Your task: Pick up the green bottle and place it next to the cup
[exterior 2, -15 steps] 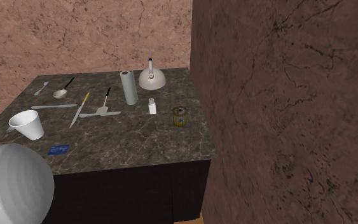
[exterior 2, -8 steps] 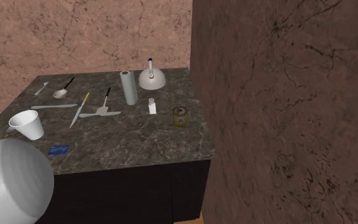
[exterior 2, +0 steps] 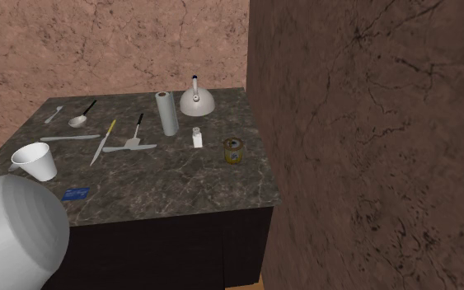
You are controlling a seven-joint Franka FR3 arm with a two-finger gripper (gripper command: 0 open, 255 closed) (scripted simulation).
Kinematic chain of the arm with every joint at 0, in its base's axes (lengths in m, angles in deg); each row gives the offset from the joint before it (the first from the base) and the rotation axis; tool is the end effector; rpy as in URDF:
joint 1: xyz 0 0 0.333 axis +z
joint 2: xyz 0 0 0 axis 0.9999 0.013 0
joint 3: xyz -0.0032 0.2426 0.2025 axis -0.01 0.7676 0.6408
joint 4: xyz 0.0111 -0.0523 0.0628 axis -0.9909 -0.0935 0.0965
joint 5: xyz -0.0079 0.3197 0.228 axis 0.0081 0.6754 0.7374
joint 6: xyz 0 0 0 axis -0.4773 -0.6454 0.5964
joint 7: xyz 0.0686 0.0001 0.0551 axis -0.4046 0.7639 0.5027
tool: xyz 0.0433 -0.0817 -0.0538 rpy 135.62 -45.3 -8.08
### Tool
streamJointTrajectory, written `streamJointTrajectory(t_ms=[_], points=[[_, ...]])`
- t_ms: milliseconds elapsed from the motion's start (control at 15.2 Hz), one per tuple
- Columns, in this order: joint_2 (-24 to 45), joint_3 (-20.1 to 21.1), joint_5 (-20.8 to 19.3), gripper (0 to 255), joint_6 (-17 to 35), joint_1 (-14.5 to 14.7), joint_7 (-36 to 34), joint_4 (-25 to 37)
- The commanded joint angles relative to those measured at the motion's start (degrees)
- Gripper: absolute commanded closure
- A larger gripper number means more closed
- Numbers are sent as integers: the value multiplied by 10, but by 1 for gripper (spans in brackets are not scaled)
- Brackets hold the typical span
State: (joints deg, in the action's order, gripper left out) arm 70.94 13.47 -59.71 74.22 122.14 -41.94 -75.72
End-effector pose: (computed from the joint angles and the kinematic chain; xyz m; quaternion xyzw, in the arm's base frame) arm 0.4274 0.5073 0.4870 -0.9996 -0.0244 0.0138 0.0026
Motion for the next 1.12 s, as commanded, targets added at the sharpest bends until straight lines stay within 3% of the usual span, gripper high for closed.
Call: streamJointTrajectory(t_ms=[0,1056], points=[[-1,0,0,255,16,-1,-1,-17],[24,-6,-11,255,128,-2,-7,-105]])
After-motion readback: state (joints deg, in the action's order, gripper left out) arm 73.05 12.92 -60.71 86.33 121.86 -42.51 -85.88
